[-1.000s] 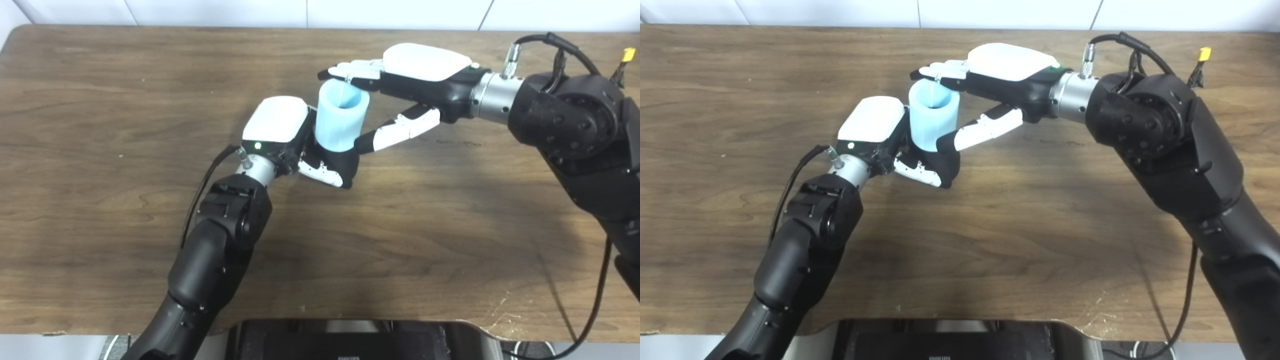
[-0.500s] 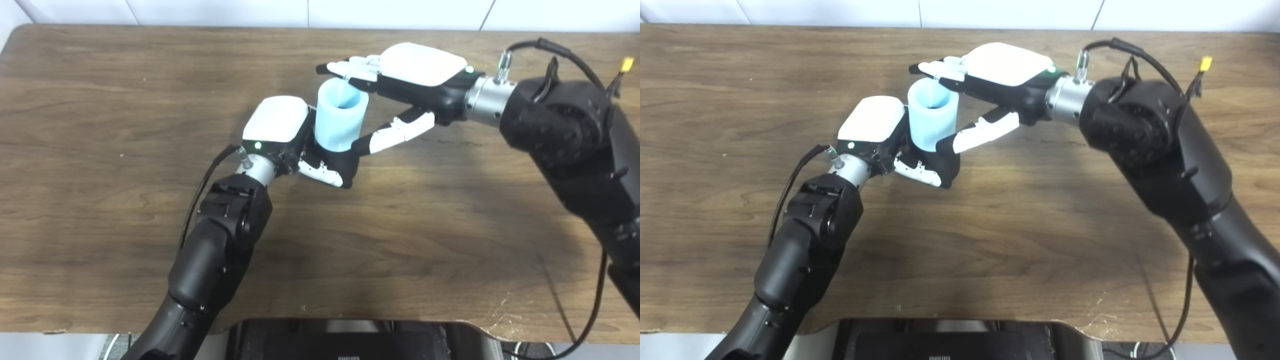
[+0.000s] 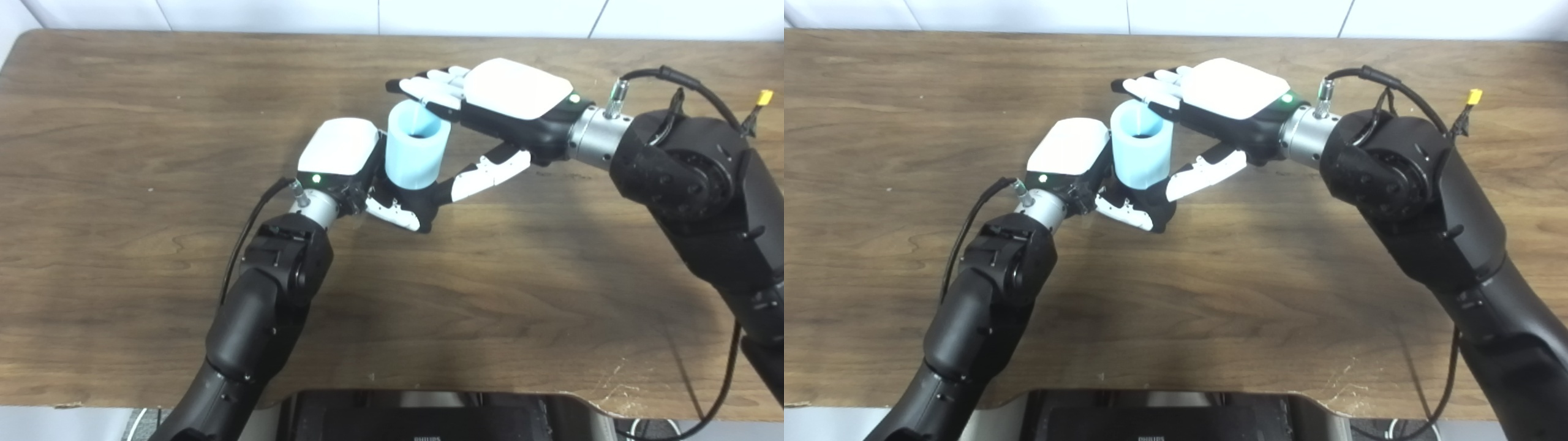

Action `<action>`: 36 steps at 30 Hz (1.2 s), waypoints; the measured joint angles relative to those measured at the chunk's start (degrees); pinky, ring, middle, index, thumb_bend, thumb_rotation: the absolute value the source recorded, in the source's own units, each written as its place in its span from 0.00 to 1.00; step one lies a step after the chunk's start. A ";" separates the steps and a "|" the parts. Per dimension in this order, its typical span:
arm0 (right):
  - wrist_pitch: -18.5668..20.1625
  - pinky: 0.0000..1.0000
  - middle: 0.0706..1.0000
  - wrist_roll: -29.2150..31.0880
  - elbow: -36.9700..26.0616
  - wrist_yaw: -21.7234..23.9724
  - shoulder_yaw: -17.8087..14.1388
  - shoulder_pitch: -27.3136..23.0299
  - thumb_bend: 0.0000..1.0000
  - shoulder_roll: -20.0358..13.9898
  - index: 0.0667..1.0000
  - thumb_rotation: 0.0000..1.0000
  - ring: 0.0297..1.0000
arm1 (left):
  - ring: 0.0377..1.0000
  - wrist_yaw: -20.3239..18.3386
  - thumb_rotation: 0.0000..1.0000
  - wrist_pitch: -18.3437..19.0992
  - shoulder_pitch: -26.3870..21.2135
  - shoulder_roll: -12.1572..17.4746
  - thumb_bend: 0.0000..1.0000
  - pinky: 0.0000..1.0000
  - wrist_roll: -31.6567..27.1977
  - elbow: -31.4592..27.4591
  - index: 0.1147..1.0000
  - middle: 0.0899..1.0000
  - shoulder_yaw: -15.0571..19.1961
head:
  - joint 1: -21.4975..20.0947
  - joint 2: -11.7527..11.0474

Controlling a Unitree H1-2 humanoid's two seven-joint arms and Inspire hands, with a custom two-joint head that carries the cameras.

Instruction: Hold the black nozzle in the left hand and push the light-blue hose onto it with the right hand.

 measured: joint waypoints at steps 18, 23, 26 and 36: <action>-0.08 1.00 1.00 2.30 -1.11 -0.60 -7.83 -2.19 0.62 1.45 1.00 1.00 1.00 | 0.48 -0.24 0.00 0.07 -0.02 -0.05 0.52 0.40 0.13 -0.04 0.41 0.44 0.11 | 0.09 0.18; -0.10 1.00 1.00 2.05 -1.39 -0.88 -9.00 -2.72 0.59 1.46 1.00 1.00 1.00 | 0.47 -0.32 0.00 0.08 -0.02 -0.06 0.52 0.39 0.12 -0.08 0.42 0.42 0.14 | 0.09 0.18; -0.08 1.00 1.00 2.07 -2.64 -0.87 -9.35 -3.01 0.60 1.48 1.00 1.00 1.00 | 0.47 -0.32 0.00 0.08 -0.02 -0.06 0.52 0.39 0.10 -0.07 0.42 0.42 0.16 | 0.17 0.09; 0.06 1.00 1.00 4.08 -6.90 1.48 -8.69 -1.32 0.62 0.57 1.00 1.00 1.00 | 0.48 -0.36 0.00 0.06 -0.03 -0.06 0.52 0.40 0.10 -0.07 0.41 0.44 0.16 | 0.26 0.09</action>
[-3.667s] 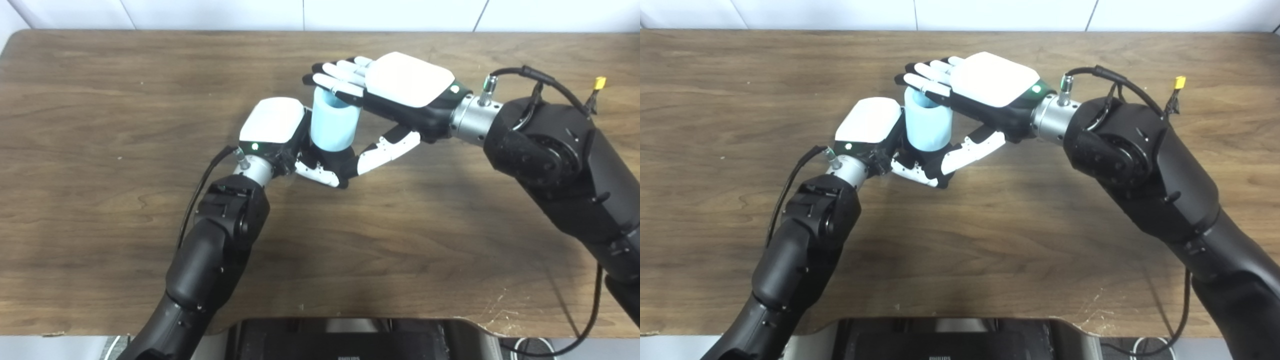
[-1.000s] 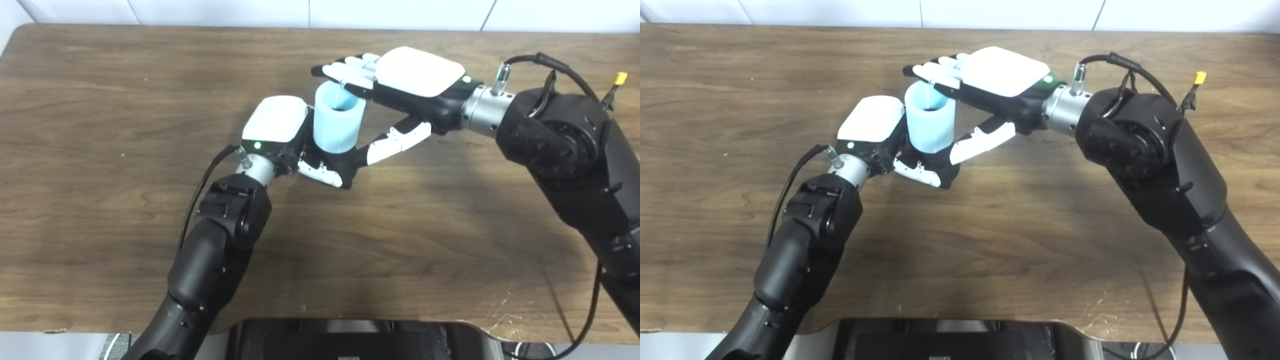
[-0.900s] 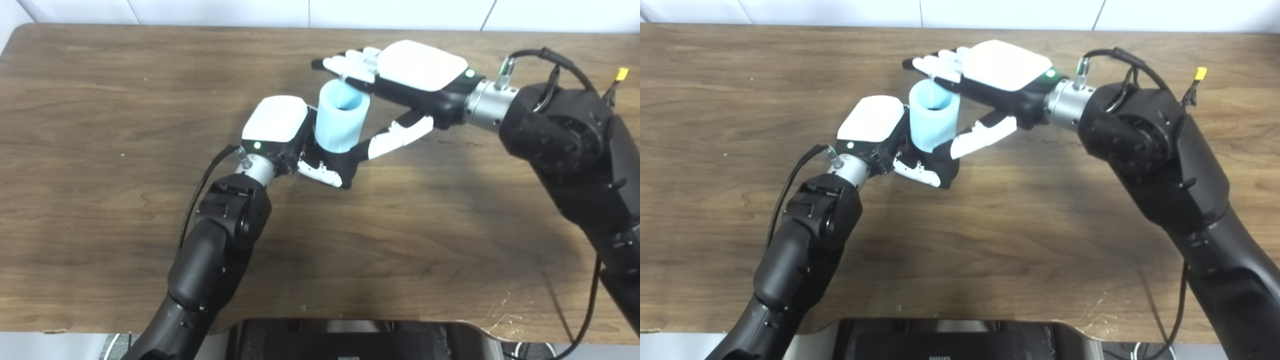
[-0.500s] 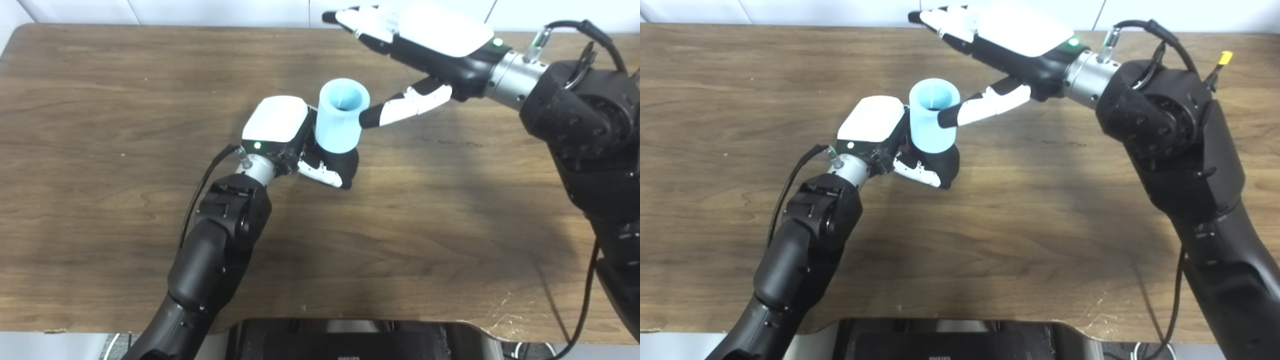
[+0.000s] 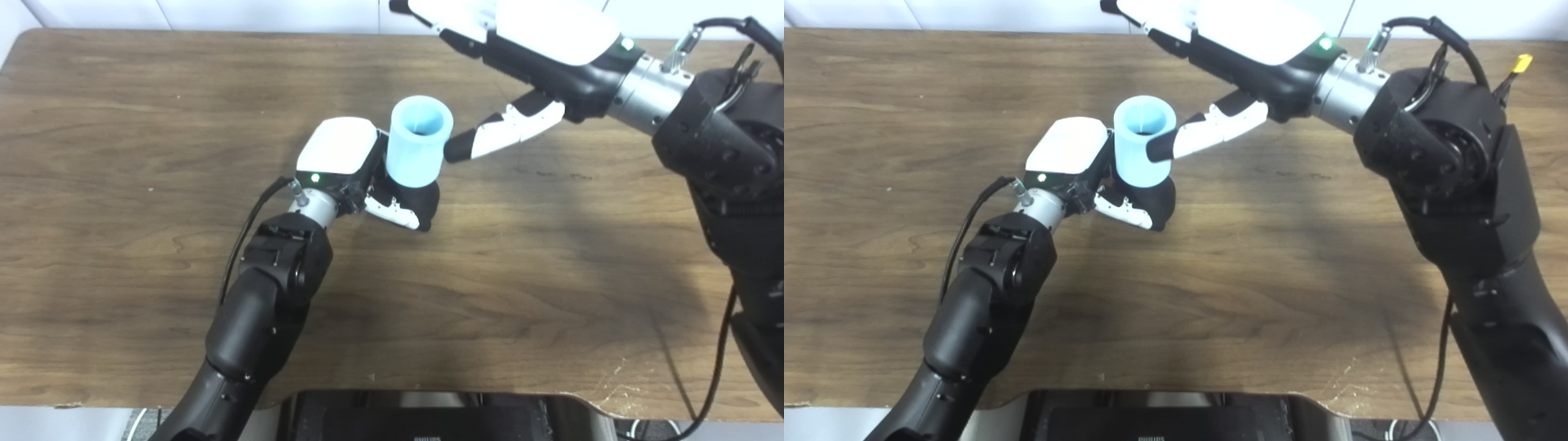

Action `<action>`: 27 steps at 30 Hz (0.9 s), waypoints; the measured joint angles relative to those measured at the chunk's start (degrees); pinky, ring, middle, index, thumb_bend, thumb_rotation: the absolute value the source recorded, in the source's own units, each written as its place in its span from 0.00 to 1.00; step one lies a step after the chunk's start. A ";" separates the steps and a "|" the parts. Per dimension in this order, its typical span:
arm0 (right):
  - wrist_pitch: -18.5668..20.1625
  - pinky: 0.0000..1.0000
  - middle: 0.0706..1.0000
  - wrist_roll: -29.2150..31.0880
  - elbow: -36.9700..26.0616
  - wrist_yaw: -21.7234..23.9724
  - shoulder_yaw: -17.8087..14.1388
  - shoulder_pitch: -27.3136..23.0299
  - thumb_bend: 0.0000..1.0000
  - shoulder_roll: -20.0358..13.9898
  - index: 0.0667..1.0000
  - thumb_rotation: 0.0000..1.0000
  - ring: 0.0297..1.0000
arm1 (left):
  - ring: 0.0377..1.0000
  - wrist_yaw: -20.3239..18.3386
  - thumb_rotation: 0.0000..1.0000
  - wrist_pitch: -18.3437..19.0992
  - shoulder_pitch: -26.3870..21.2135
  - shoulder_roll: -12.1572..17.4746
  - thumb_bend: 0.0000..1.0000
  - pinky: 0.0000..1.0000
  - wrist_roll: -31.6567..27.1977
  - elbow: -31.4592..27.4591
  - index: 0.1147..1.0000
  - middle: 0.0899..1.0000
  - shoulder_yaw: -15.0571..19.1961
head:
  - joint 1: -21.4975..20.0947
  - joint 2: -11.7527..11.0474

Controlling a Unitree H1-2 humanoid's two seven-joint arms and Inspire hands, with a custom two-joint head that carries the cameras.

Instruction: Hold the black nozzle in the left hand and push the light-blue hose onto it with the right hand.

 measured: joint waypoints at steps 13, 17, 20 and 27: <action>-0.47 1.00 1.00 -0.87 -1.82 2.59 2.42 3.61 0.65 -1.24 1.00 1.00 1.00 | 0.49 0.00 0.00 0.02 0.01 -0.03 0.52 0.42 -0.18 0.01 0.40 0.47 0.20 | -0.09 -0.18; -0.57 1.00 1.00 -1.82 -1.73 2.64 3.29 4.10 0.64 -1.21 1.00 1.00 1.00 | 0.50 -0.16 0.00 0.07 0.01 -0.08 0.52 0.43 -0.11 0.00 0.40 0.47 0.28 | -0.09 -0.18; -0.77 1.00 1.00 -2.38 -1.37 2.67 4.11 4.15 0.63 -1.12 1.00 1.00 1.00 | 0.51 -0.17 0.00 0.09 0.01 -0.15 0.52 0.44 -0.11 0.00 0.40 0.47 0.32 | -0.09 -0.18; -2.19 1.00 1.00 -3.35 0.33 2.48 5.30 4.14 0.63 -0.16 1.00 1.00 1.00 | 0.52 -0.36 0.00 0.09 0.01 -0.20 0.52 0.44 -0.10 0.00 0.39 0.48 0.41 | -0.09 -0.18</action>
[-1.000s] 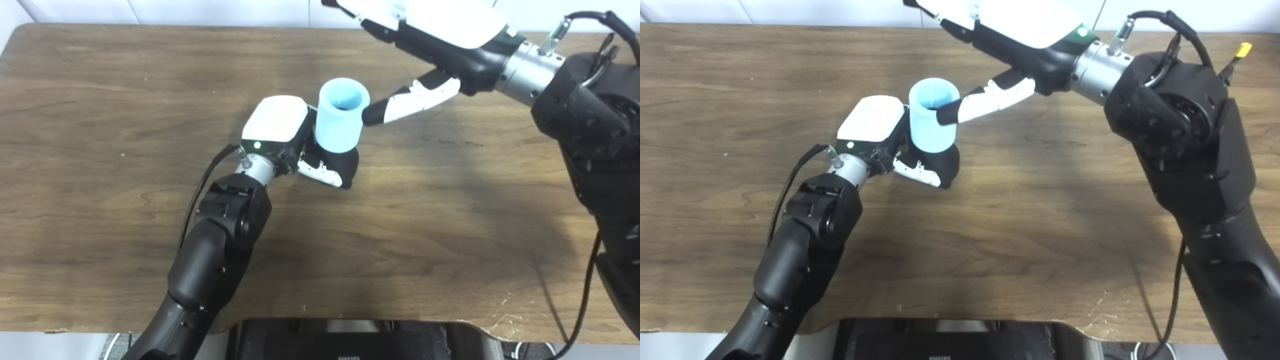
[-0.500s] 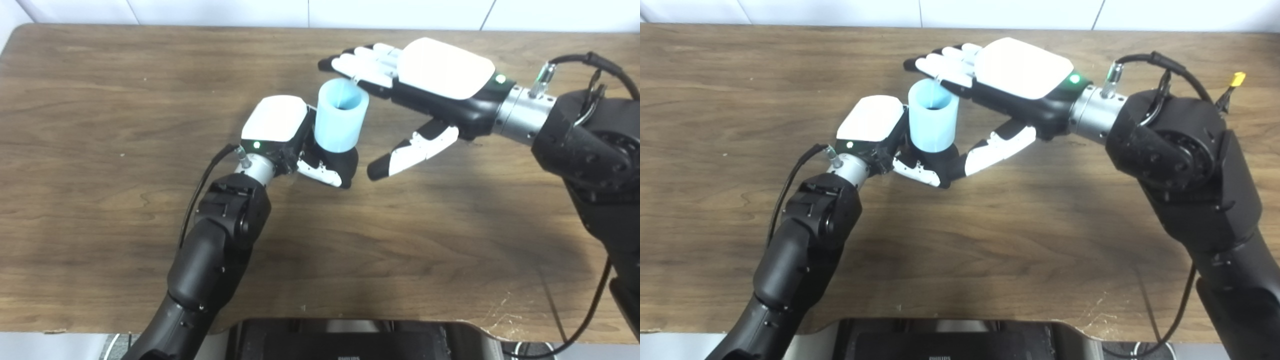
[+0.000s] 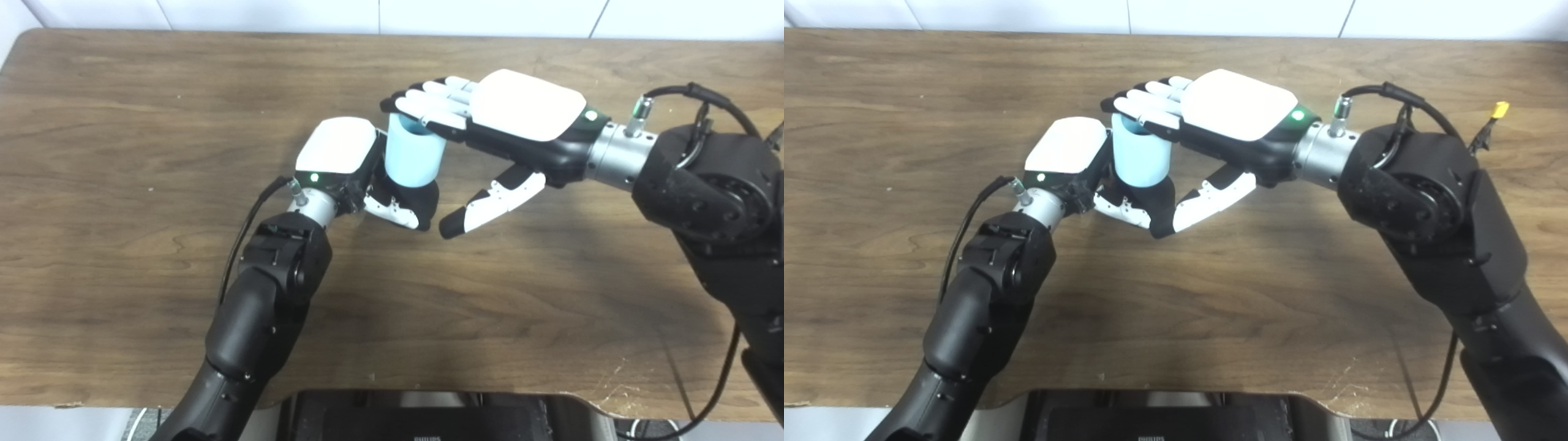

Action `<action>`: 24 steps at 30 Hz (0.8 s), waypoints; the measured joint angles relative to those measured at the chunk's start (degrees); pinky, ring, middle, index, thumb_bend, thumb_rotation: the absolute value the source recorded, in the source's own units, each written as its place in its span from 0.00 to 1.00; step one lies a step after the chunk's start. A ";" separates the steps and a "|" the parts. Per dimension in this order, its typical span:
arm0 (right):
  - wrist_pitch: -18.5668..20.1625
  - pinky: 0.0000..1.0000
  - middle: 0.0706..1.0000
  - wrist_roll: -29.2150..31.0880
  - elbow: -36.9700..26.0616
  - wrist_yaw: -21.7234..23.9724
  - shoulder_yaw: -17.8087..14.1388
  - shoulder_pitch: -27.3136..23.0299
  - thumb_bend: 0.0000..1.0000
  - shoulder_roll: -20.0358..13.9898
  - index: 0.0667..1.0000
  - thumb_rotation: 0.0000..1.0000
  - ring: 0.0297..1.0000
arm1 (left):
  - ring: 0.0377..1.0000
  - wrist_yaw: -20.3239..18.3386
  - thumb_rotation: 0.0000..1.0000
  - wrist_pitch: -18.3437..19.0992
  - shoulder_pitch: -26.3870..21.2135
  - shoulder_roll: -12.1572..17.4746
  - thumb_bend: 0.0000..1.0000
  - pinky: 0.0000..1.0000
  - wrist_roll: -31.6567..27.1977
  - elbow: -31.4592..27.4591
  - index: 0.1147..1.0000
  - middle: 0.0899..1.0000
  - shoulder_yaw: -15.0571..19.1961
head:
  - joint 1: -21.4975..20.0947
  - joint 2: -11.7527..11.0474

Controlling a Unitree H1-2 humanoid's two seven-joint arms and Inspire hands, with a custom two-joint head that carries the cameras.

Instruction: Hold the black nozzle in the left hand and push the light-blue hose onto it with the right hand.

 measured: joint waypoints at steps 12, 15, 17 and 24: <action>-2.64 1.00 0.98 -1.94 1.43 -0.13 0.24 0.02 0.66 1.21 0.95 1.00 1.00 | 0.50 -0.29 0.00 0.00 -0.01 -0.12 0.52 0.43 0.09 -0.03 0.40 0.47 0.04 | 0.09 0.09; -2.56 1.00 0.95 -2.17 1.42 -0.37 0.18 0.39 0.64 1.17 0.90 1.00 1.00 | 0.51 -0.67 0.00 0.00 -0.05 -0.16 0.52 0.43 0.21 -0.11 0.40 0.47 0.04 | 0.09 0.09; -2.44 0.99 0.93 -2.14 1.24 -1.26 0.08 0.66 0.64 1.18 0.88 1.00 0.98 | 0.51 -1.02 0.00 -0.01 -0.09 -0.19 0.52 0.43 0.33 -0.21 0.40 0.47 0.00 | 0.09 0.09; -1.21 0.95 0.91 -2.53 0.29 -1.31 0.75 1.23 0.64 0.76 0.84 1.00 0.95 | 0.49 -1.42 0.00 -0.25 -0.14 -0.31 0.52 0.40 0.69 -0.30 0.42 0.43 -0.15 | -0.09 0.35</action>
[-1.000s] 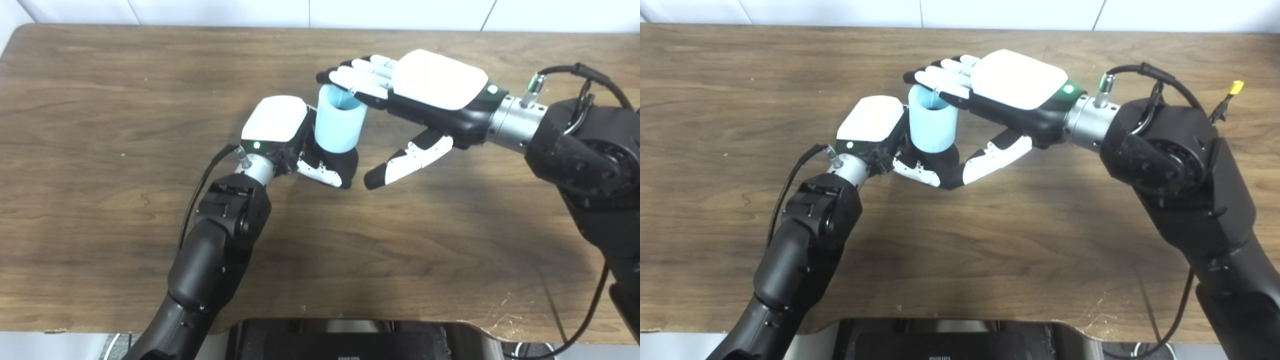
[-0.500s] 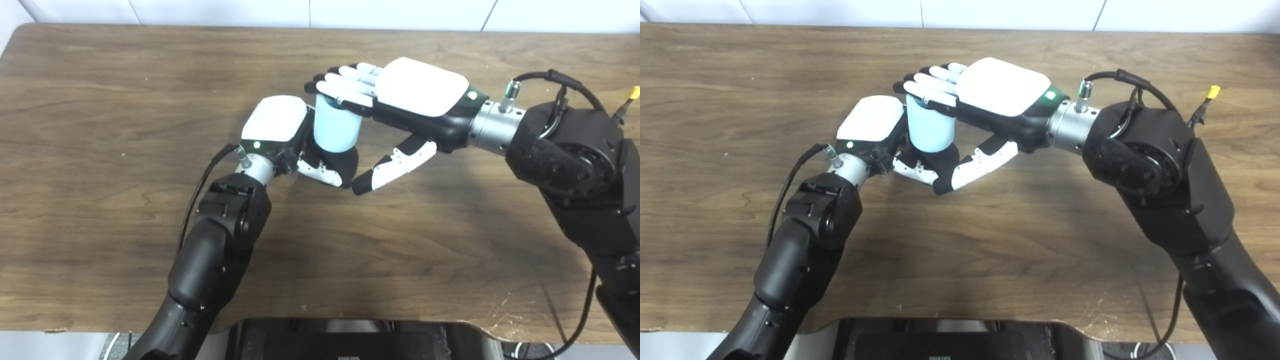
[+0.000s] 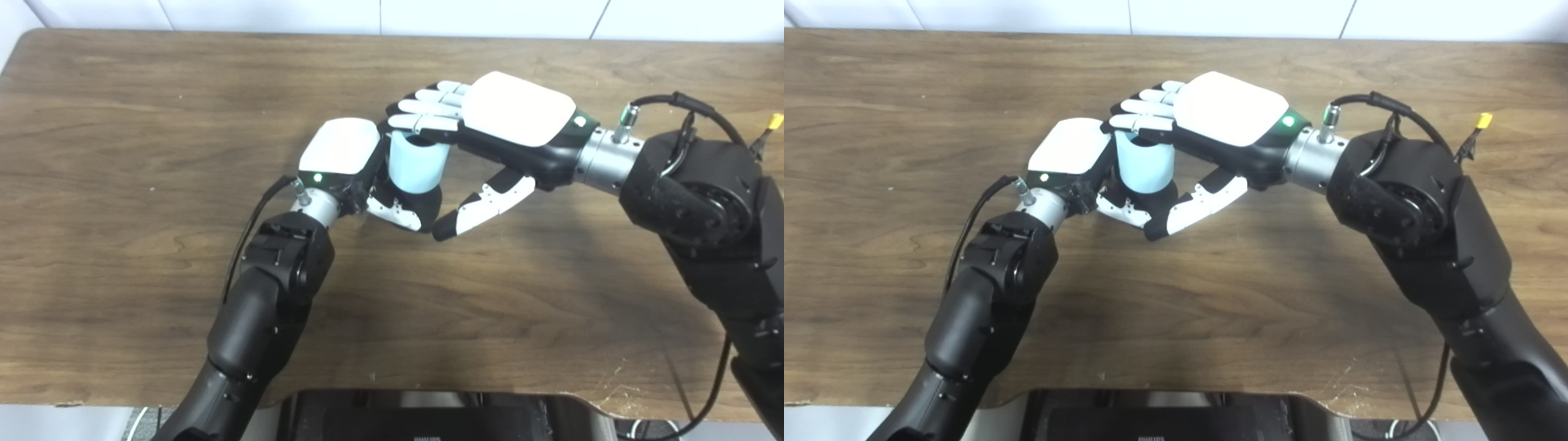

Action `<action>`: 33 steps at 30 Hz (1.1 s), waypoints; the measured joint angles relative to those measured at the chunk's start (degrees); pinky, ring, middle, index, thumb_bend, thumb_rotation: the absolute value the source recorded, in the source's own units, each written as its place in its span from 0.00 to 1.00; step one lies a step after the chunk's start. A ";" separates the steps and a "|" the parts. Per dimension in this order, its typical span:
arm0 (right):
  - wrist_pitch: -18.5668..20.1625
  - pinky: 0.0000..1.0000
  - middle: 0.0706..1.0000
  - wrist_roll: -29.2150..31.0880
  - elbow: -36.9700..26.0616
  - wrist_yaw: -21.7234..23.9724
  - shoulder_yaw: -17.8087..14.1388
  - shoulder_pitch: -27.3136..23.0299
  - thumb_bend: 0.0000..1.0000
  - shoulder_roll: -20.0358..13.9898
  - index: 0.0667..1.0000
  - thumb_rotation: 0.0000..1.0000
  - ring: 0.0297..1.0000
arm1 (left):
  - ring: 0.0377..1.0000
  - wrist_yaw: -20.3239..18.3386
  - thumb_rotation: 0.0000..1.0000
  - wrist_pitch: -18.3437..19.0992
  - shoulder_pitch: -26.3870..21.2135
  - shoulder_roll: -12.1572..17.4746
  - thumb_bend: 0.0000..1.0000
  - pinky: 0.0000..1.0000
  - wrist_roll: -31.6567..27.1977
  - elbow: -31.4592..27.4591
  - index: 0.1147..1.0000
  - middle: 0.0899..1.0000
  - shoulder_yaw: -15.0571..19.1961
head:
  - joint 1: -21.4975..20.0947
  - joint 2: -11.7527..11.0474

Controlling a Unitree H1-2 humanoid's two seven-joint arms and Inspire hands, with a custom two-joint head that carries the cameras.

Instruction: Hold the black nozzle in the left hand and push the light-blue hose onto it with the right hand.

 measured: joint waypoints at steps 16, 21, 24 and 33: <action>0.46 1.00 0.96 2.60 2.24 -2.12 1.01 0.31 0.65 -0.51 0.92 1.00 0.99 | 0.48 -0.30 0.00 -0.03 0.06 -0.19 0.52 0.39 -0.15 -0.03 0.42 0.42 -0.02 | 0.09 -0.09; 2.00 1.00 0.99 8.71 3.52 -1.94 -1.98 0.09 0.60 0.36 0.97 1.00 1.00 | 0.49 -0.35 0.00 0.04 0.05 -0.22 0.52 0.41 -0.16 -0.13 0.41 0.45 0.15 | 0.09 -0.09; 4.10 1.00 1.00 12.09 3.68 -3.13 -6.04 -0.59 0.55 1.61 0.99 1.00 1.00 | 0.49 -0.28 0.00 0.11 0.04 -0.19 0.52 0.41 -0.15 -0.16 0.41 0.46 0.48 | 0.18 -0.18; 5.94 0.96 1.00 19.32 5.66 -8.49 -12.71 -2.49 0.60 3.62 0.99 1.00 1.00 | 0.49 -0.24 0.00 0.10 0.06 -0.13 0.52 0.41 -0.39 -0.16 0.41 0.45 0.76 | 0.35 -0.18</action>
